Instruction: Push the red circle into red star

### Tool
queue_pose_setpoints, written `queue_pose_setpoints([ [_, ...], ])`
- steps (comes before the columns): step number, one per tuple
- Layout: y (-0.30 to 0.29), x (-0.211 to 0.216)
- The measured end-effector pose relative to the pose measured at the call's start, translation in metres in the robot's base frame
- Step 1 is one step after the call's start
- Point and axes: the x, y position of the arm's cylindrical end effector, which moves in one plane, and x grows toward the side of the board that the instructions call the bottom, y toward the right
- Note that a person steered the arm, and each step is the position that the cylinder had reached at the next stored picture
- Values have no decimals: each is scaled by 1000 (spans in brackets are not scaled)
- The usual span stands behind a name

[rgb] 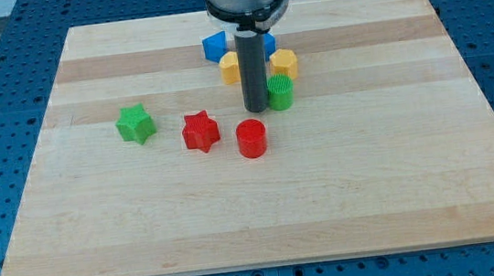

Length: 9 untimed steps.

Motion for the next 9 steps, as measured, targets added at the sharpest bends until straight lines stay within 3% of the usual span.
queue_pose_setpoints([
  [3, 13, 97],
  [5, -15, 147],
  [7, -39, 138],
  [9, -42, 93],
])
